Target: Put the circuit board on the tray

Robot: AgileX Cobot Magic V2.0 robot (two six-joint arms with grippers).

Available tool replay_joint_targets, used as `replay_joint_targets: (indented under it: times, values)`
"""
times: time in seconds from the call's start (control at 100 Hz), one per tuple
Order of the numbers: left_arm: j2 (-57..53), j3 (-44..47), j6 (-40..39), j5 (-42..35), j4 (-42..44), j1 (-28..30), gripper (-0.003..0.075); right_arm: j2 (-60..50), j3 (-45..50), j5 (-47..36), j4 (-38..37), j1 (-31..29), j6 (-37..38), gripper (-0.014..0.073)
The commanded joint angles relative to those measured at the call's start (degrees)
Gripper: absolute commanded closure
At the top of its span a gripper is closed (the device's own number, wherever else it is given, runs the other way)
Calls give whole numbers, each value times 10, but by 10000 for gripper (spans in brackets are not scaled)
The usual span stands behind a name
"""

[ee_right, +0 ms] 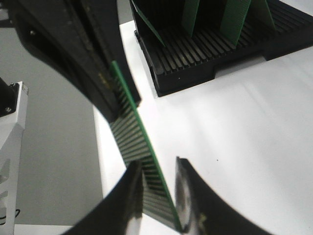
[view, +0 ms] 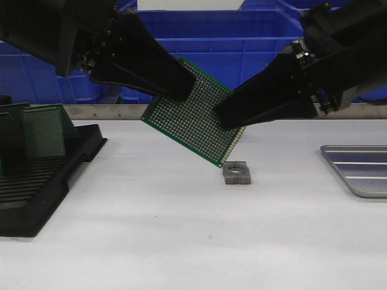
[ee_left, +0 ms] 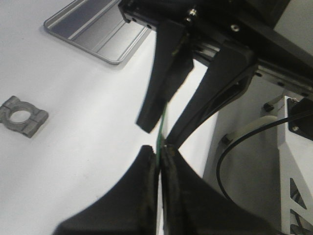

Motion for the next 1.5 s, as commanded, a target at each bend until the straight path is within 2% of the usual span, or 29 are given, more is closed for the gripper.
replay_joint_targets:
  times: [0.0, 0.03, 0.13, 0.18, 0.23, 0.27, 0.37, 0.47, 0.78, 0.94, 1.11, 1.33, 1.43, 1.49]
  values:
    - [-15, -17, 0, 23, -37, -5, 640, -13, -16, 46, 36, -1, -7, 565]
    - [-15, -17, 3, 26, -37, -5, 577, -13, -16, 47, 36, -1, -7, 581]
    - [-15, -17, 3, 20, -41, -5, 275, -13, -16, 48, 36, -1, -7, 595]
    - [-15, -17, 3, 10, -41, -5, 157, -13, -16, 49, 36, -1, -7, 595]
    - [-15, -17, 3, -1, -41, -5, 82, -13, -16, 49, 36, -1, -7, 595]
    - [-15, -17, 3, -5, -40, -5, 56, -13, -16, 48, 36, -2, -6, 595]
    - [-16, -17, 3, -16, -39, -4, 72, -13, -16, 37, 35, -16, 18, 595]
    - [-16, -18, 4, -42, -59, -4, 83, -13, -16, 14, 28, -46, 73, 595]
    - [-16, -23, 4, -52, -67, -4, 83, -13, -16, -63, 28, -198, 238, 595]
    - [-16, -23, 4, -52, -67, -4, 83, -13, -15, -163, 29, -257, 248, 595]
    - [-16, -23, 4, -52, -67, -4, 83, -10, -15, -286, 40, -268, 248, 595]
    - [-16, -23, 4, -52, -68, -4, 83, 11, -16, -311, 77, -268, 248, 591]
    - [-16, -23, 4, -52, -69, -4, 83, 24, -16, -312, 100, -268, 248, 535]
    - [-16, -23, 4, -52, -69, -4, 83, 33, -16, -310, 113, -268, 248, 435]
